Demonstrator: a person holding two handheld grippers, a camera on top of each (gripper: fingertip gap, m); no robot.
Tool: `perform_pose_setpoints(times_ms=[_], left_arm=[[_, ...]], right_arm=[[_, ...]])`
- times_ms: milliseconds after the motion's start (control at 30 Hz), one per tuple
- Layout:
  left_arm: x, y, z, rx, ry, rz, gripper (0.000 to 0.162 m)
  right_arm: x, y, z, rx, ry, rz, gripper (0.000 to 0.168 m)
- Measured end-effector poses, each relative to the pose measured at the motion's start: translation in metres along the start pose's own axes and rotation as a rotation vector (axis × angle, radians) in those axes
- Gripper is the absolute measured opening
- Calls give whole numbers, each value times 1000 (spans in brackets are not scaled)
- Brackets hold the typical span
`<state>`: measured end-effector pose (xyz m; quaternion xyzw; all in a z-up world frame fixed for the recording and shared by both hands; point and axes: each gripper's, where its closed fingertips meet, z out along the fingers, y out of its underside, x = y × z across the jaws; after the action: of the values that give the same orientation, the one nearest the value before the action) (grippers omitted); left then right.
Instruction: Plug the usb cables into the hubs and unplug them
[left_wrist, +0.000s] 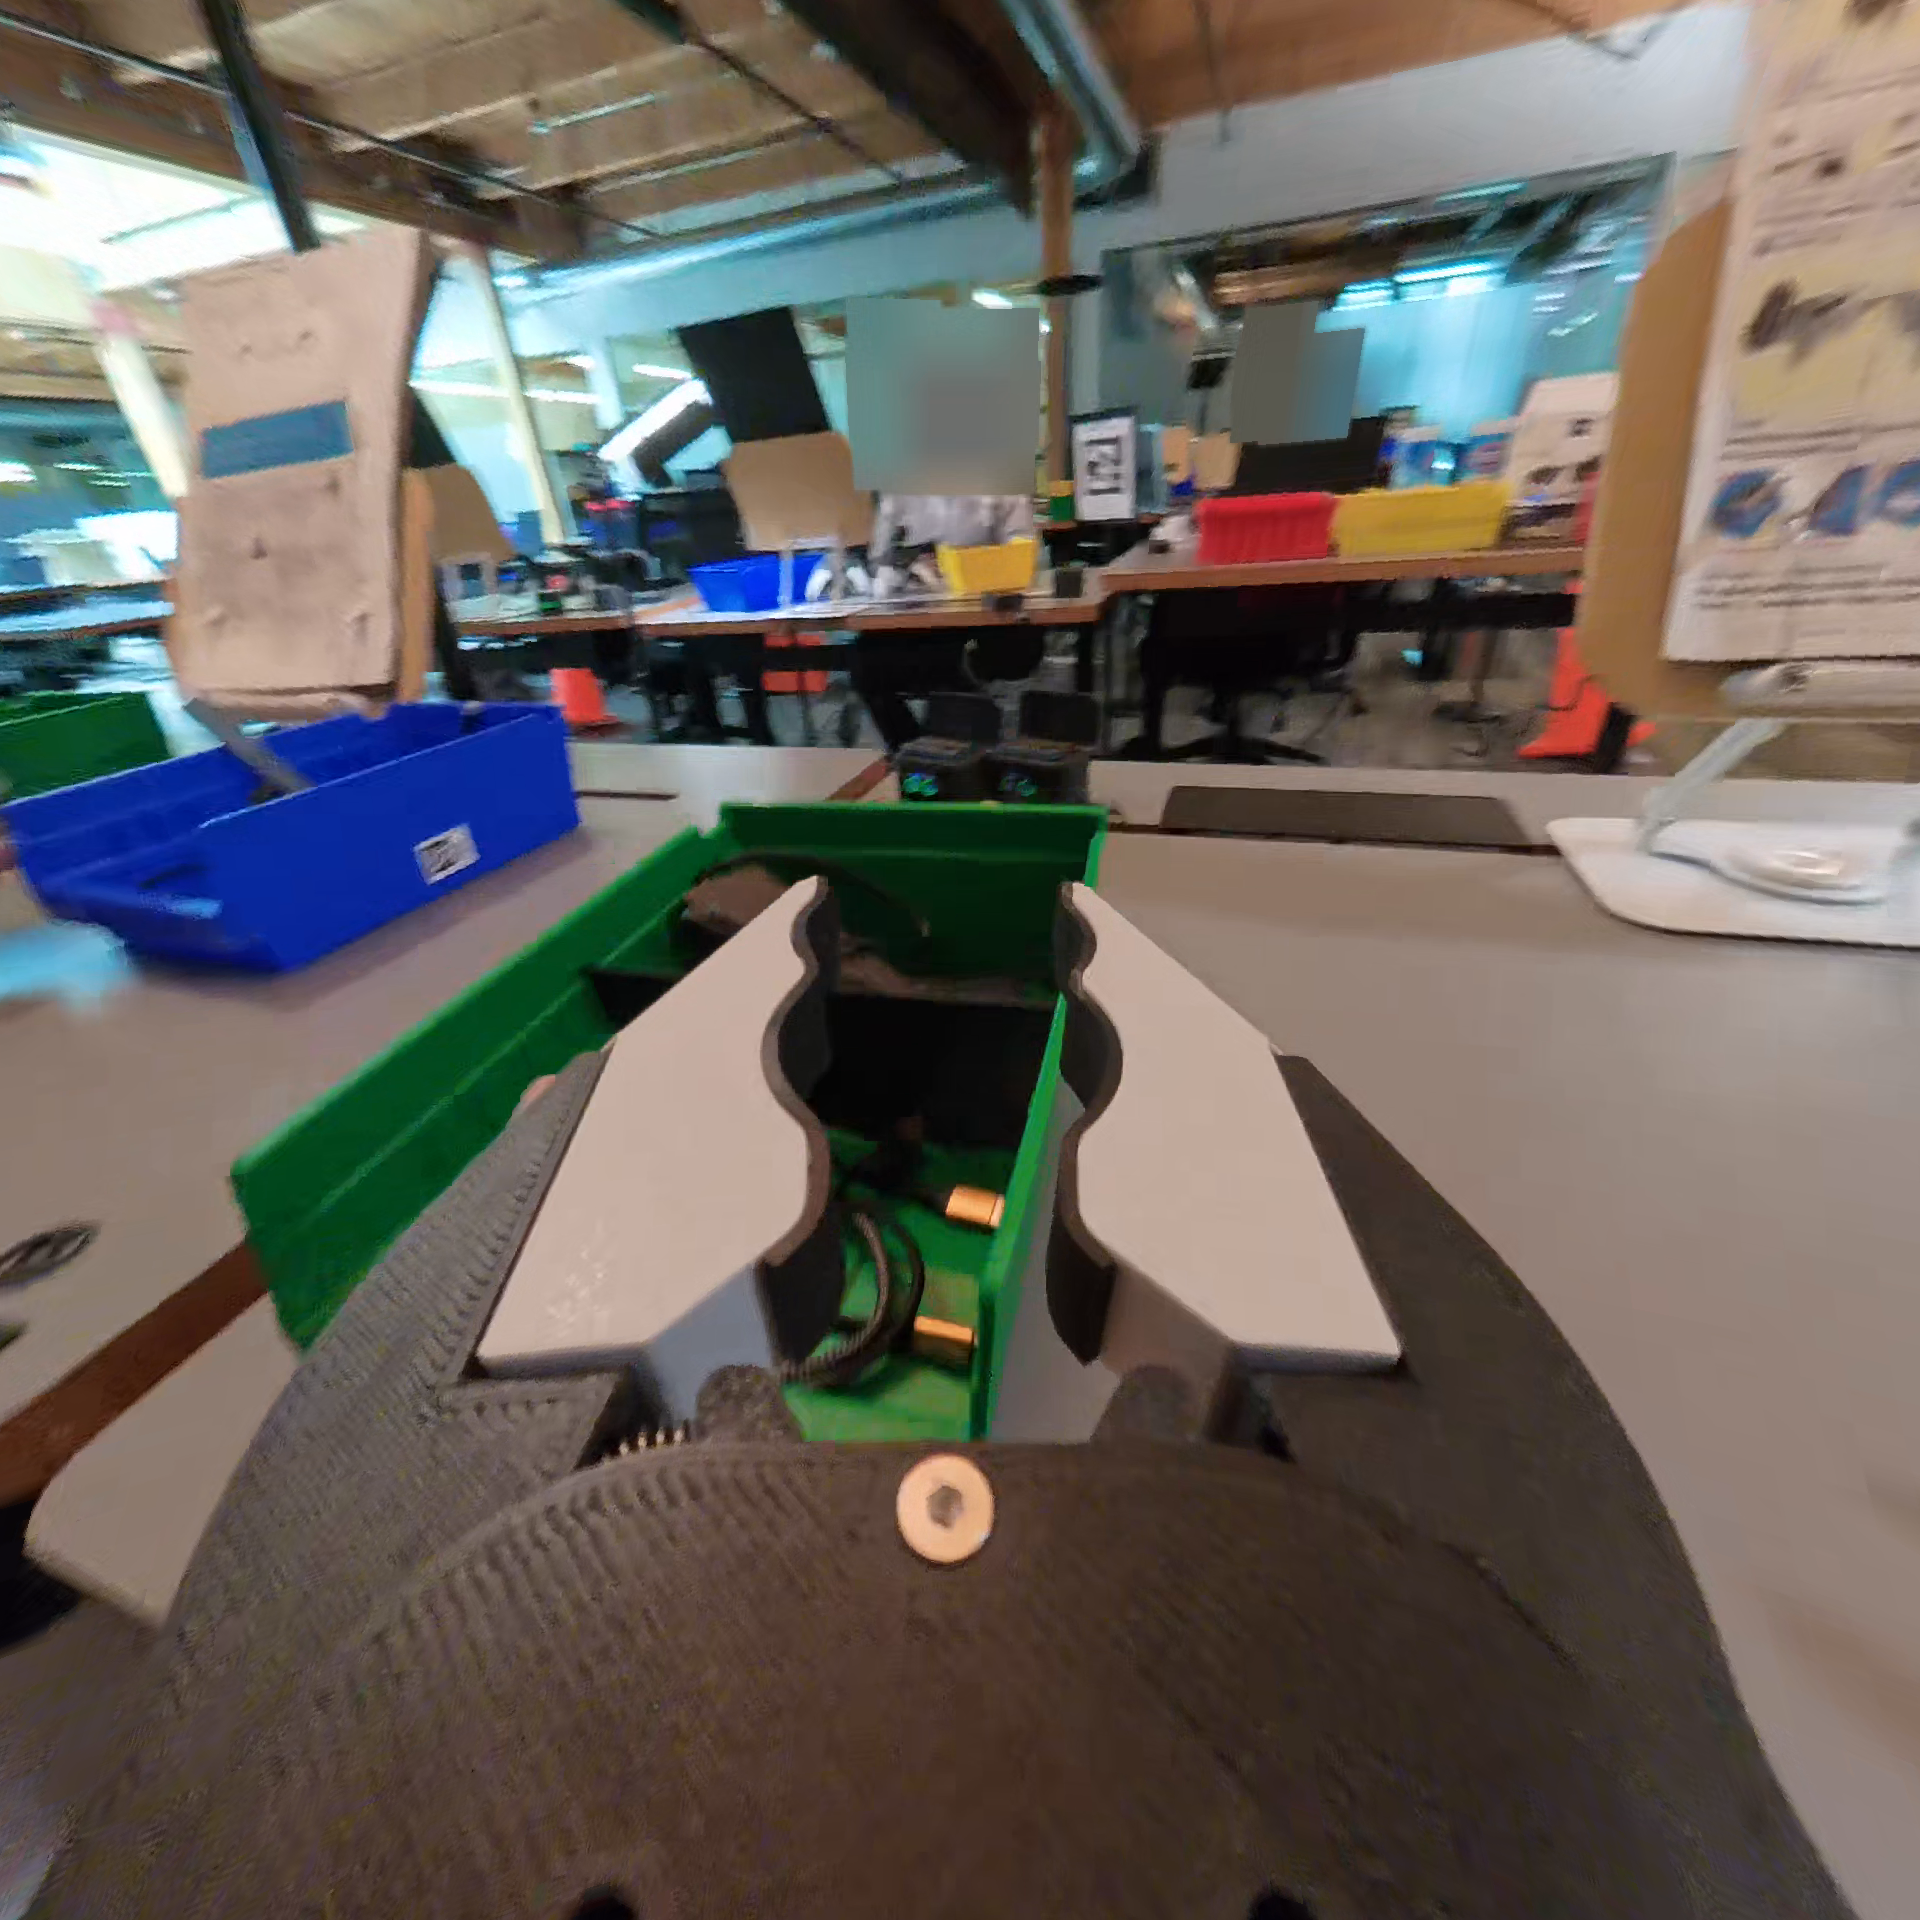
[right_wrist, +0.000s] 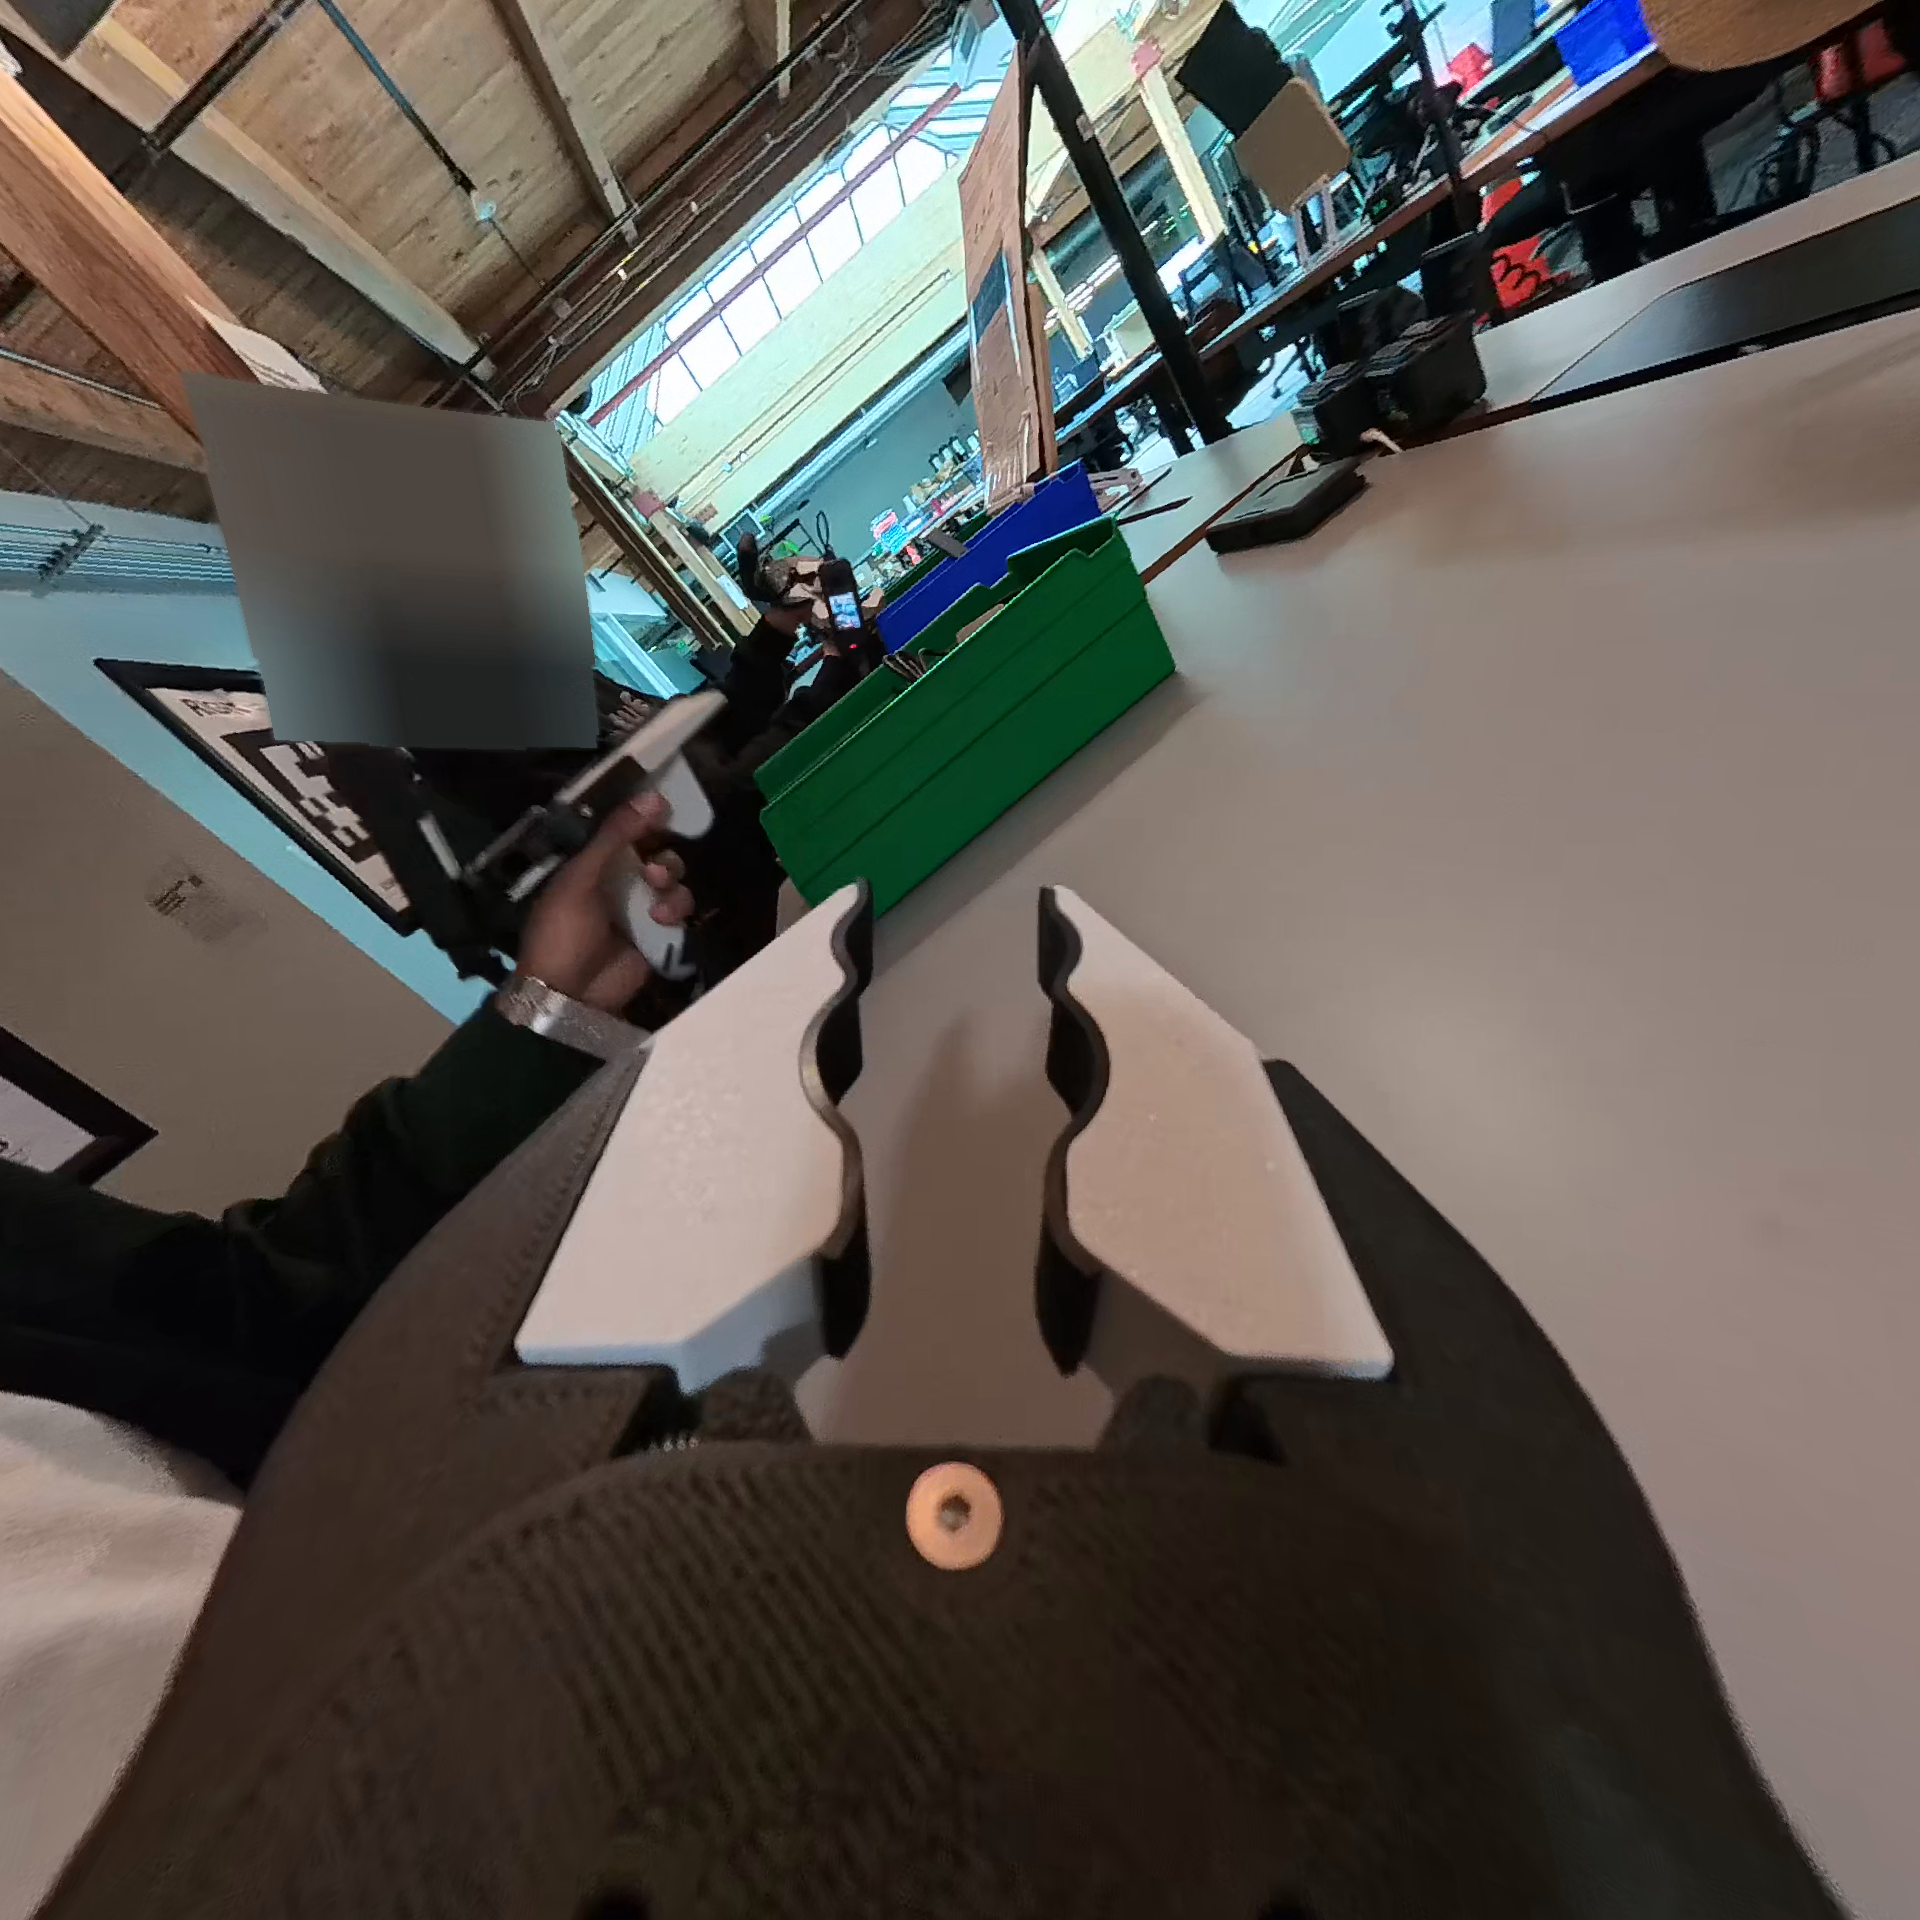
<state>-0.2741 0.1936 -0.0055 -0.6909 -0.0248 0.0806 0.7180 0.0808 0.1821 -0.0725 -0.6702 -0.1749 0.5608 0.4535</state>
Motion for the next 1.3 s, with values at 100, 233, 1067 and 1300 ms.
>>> perform_pose_setpoints(times_ms=[100, 233, 1067, 1300], left_arm=[[10, -7, 45, -164, 219, 80, 39], [10, 42, 115, -584, 461, 459, 48], [-3, 181, 182, -1232, 1058, 1047, 38], [3, 176, 197, -1068, 986, 1152, 31]], right_arm=[[2, 3, -7, -5, 27, -10, 32], [1, 8, -17, -13, 50, -8, 34], [31, 14, -93, 58, 391, -83, 34], [30, 13, -85, 53, 353, -71, 34]])
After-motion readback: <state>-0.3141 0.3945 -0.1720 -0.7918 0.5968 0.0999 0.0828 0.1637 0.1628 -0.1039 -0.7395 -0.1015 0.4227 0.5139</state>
